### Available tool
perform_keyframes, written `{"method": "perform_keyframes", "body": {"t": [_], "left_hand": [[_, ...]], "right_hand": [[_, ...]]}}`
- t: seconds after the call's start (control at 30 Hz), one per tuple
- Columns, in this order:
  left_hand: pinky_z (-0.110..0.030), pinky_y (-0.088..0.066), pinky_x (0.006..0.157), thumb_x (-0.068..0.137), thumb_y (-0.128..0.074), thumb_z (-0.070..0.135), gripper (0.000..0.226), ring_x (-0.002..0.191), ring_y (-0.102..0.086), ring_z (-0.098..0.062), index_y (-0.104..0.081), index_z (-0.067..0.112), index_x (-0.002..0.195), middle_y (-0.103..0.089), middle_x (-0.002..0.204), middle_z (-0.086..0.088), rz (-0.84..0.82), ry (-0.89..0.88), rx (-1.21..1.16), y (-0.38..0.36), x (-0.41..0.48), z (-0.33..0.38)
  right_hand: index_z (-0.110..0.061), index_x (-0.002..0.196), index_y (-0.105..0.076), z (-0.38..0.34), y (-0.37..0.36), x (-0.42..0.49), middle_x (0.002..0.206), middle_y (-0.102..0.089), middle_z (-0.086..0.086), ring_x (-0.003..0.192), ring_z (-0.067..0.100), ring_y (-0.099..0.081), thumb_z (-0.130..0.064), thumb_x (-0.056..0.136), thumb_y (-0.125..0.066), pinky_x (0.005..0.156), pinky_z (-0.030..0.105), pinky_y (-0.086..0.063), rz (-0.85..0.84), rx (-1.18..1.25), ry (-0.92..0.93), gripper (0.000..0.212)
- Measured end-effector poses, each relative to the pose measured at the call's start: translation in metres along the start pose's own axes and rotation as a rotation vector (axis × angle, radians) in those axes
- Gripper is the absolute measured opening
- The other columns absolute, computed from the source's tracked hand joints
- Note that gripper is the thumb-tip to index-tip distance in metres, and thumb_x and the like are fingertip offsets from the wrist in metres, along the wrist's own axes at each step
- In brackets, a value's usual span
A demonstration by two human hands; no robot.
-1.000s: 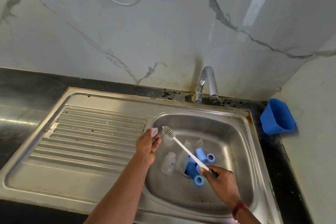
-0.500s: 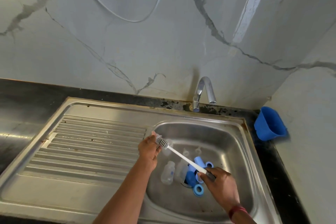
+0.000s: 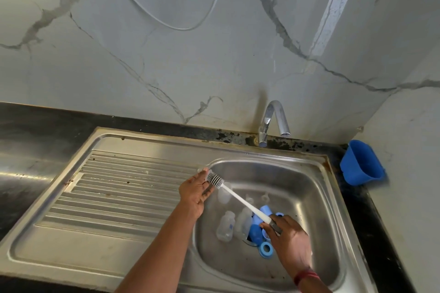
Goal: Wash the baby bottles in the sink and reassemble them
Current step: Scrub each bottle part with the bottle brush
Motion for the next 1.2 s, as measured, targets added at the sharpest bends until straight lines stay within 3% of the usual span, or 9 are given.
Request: {"method": "perform_keyframes", "body": {"t": [0.1, 0.23, 0.4, 0.5, 0.63, 0.7, 0.8, 1.07, 1.2], "left_hand": [[-0.043, -0.057, 0.084, 0.080, -0.079, 0.022, 0.035, 0.093, -0.068, -0.025, -0.063, 0.004, 0.105, -0.071, 0.101, -0.014, 0.001, 0.009, 0.023, 0.001, 0.003, 0.001], [-0.044, -0.054, 0.093, 0.084, -0.076, 0.015, 0.033, 0.094, -0.067, -0.026, -0.063, -0.002, 0.110, -0.070, 0.104, -0.016, -0.006, 0.014, 0.041, 0.000, 0.006, -0.003], [-0.038, -0.055, 0.088, 0.089, -0.069, 0.011, 0.020, 0.095, -0.067, -0.026, -0.067, -0.002, 0.105, -0.071, 0.103, -0.015, -0.076, 0.019, 0.080, 0.002, 0.005, -0.012], [-0.036, -0.056, 0.084, 0.089, -0.069, 0.013, 0.016, 0.094, -0.069, -0.026, -0.069, 0.001, 0.100, -0.073, 0.103, -0.014, -0.113, 0.012, 0.089, 0.002, 0.002, -0.018], [-0.029, -0.055, 0.072, 0.091, -0.067, 0.015, 0.015, 0.090, -0.069, -0.021, -0.070, 0.003, 0.100, -0.073, 0.101, -0.010, -0.137, -0.013, 0.081, -0.002, -0.001, -0.023], [-0.027, -0.056, 0.070, 0.091, -0.067, 0.016, 0.019, 0.090, -0.068, -0.020, -0.069, 0.002, 0.105, -0.073, 0.100, -0.009, -0.128, -0.032, 0.066, -0.002, -0.001, -0.021], [-0.032, -0.056, 0.078, 0.092, -0.066, 0.016, 0.017, 0.092, -0.068, -0.022, -0.069, 0.003, 0.104, -0.074, 0.099, -0.008, -0.103, -0.048, 0.025, -0.003, -0.001, -0.019], [-0.039, -0.052, 0.093, 0.093, -0.065, 0.018, 0.016, 0.102, -0.067, -0.025, -0.068, 0.007, 0.105, -0.072, 0.107, -0.010, -0.102, -0.057, -0.017, -0.003, -0.005, -0.021], [-0.037, -0.053, 0.090, 0.095, -0.061, 0.015, 0.015, 0.102, -0.067, -0.025, -0.067, 0.006, 0.105, -0.073, 0.104, -0.010, -0.146, -0.061, -0.019, -0.006, -0.007, -0.020]], "right_hand": [[-0.022, 0.087, -0.076, -0.007, 0.009, 0.002, 0.072, -0.059, -0.007, 0.058, 0.014, -0.058, -0.037, 0.075, -0.079, 0.040, 0.021, -0.040, 0.093, -0.064, 0.089, 0.019], [-0.022, 0.080, -0.075, -0.012, 0.012, 0.001, 0.074, -0.058, -0.005, 0.054, 0.015, -0.055, -0.047, 0.081, -0.055, 0.040, 0.021, -0.036, 0.143, -0.061, 0.140, 0.032], [-0.034, 0.090, -0.064, -0.004, -0.006, 0.000, 0.077, -0.060, -0.008, 0.049, 0.017, -0.058, -0.049, 0.081, -0.051, 0.039, 0.026, -0.041, -0.026, 0.003, 0.060, 0.022], [-0.029, 0.084, -0.059, 0.011, -0.024, 0.001, 0.065, -0.062, -0.007, 0.051, 0.014, -0.061, -0.054, 0.088, -0.044, 0.046, 0.028, -0.048, -0.204, 0.066, 0.011, 0.029], [-0.037, 0.075, -0.053, 0.010, -0.038, -0.004, 0.066, -0.062, -0.003, 0.062, 0.012, -0.061, -0.039, 0.097, -0.056, 0.060, 0.031, -0.051, -0.463, 0.222, -0.061, 0.022], [-0.043, 0.082, -0.051, 0.007, -0.037, -0.004, 0.076, -0.064, -0.004, 0.065, 0.009, -0.058, -0.035, 0.087, -0.070, 0.058, 0.018, -0.047, -0.477, 0.297, -0.117, 0.022], [-0.024, 0.082, -0.055, 0.010, -0.034, 0.000, 0.079, -0.061, -0.006, 0.069, 0.006, -0.056, -0.027, 0.075, -0.082, 0.059, 0.013, -0.043, -0.394, 0.324, -0.154, 0.028], [-0.026, 0.073, -0.056, 0.006, -0.037, 0.002, 0.070, -0.059, -0.007, 0.064, 0.012, -0.056, -0.043, 0.089, -0.065, 0.056, 0.023, -0.042, -0.372, 0.117, -0.067, 0.025], [-0.025, 0.063, -0.049, 0.008, -0.053, -0.001, 0.056, -0.057, -0.012, 0.054, 0.007, -0.051, -0.030, 0.096, -0.060, 0.054, 0.017, -0.039, -0.548, 0.338, -0.150, 0.035]]}}
Point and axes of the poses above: each hand's wrist, its own x-axis towards the middle knuckle, its own y-axis out of the back of the hand, z = x × y, the point moved 8 cm from there along x, towards the middle knuckle
